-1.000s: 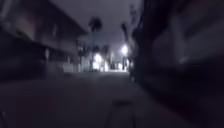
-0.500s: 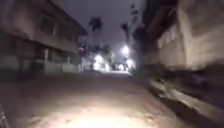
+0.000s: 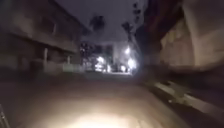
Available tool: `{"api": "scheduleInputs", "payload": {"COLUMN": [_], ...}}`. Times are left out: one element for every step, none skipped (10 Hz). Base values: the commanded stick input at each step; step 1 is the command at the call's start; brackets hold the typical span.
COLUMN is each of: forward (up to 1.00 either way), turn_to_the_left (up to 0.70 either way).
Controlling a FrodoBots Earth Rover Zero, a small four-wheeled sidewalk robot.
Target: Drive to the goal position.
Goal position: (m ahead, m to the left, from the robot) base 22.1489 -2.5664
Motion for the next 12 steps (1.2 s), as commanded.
{"api": "scheduleInputs", "payload": {"forward": [0.70,0.70,0.70,0.70,0.70,0.70,0.70,0.70,0.70,0.70,0.70,0.70], "turn_to_the_left": [0.00,0.00,0.00,0.00,0.00,0.00,0.00,0.00,0.00,0.00,-0.02,-0.34]}}
